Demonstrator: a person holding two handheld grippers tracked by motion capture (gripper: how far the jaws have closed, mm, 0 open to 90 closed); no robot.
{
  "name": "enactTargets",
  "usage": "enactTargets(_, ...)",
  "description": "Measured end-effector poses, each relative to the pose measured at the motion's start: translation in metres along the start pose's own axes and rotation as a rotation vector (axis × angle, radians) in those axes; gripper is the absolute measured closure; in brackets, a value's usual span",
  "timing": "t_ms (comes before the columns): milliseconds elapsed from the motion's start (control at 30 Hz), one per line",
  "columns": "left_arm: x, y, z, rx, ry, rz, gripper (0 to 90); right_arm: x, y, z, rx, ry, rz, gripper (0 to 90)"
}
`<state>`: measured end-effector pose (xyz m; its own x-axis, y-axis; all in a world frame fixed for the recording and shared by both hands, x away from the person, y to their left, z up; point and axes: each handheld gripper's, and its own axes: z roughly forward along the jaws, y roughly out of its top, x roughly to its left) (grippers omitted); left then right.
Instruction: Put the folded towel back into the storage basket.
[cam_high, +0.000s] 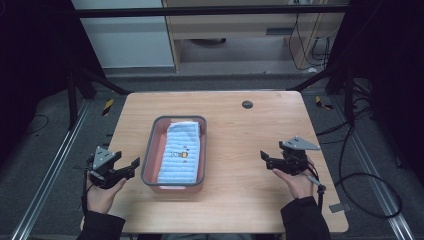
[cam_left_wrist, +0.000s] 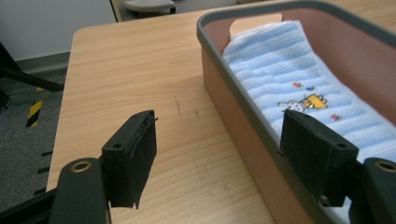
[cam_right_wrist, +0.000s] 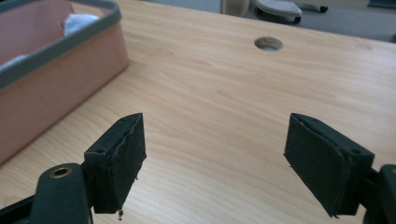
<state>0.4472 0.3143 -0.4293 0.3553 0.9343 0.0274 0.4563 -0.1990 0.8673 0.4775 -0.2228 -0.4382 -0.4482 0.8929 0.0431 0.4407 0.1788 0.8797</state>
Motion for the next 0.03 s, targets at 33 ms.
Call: enactTargets(33, 0.0, 0.0, 0.0, 0.0, 0.0, 0.0, 26.3, -0.0032, -0.0037, -0.002, -0.002, -0.006, 0.002, 21.0)
